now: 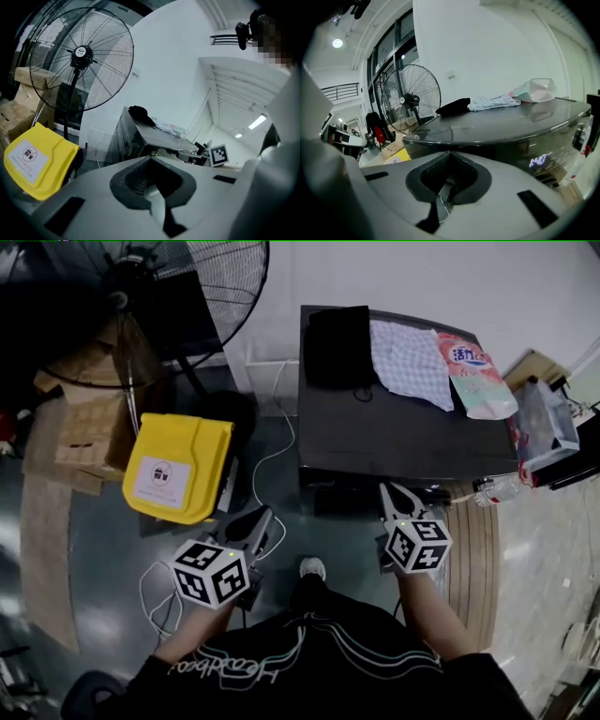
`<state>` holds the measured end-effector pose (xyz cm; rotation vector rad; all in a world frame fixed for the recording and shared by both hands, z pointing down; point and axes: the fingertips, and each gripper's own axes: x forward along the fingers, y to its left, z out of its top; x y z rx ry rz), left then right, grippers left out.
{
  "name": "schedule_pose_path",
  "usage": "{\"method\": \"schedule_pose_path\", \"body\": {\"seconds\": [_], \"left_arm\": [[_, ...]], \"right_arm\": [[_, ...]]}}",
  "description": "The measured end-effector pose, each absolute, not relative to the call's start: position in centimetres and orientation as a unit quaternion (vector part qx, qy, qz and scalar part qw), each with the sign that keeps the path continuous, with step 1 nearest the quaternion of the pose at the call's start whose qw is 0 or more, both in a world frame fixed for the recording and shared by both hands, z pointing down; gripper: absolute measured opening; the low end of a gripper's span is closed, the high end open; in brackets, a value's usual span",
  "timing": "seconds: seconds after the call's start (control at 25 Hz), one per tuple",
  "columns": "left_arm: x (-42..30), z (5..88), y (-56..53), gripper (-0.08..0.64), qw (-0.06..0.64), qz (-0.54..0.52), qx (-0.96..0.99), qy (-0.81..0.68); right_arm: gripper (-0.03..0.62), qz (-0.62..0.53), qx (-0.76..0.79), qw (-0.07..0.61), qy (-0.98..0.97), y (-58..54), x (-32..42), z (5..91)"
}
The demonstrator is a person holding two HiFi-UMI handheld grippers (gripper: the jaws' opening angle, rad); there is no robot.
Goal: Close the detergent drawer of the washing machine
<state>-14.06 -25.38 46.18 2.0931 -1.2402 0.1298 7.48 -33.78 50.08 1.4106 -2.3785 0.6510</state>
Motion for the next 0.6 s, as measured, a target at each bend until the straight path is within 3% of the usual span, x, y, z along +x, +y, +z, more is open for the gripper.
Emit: {"method": "schedule_pose_path", "body": {"seconds": [0.28, 0.6], "left_arm": [[-13.7, 42.8, -22.5, 0.023, 0.31, 0.041, 0.829, -0.464], [-12.1, 36.6, -16.7, 0.023, 0.247, 0.027, 0.868, -0.429]], "right_arm": [[0.026, 0.234, 0.439, 0.136, -0.857, -29.0, 5.7, 47.2], [0.026, 0.116, 0.356, 0.081, -0.924, -20.5, 1.9, 35.6]]}}
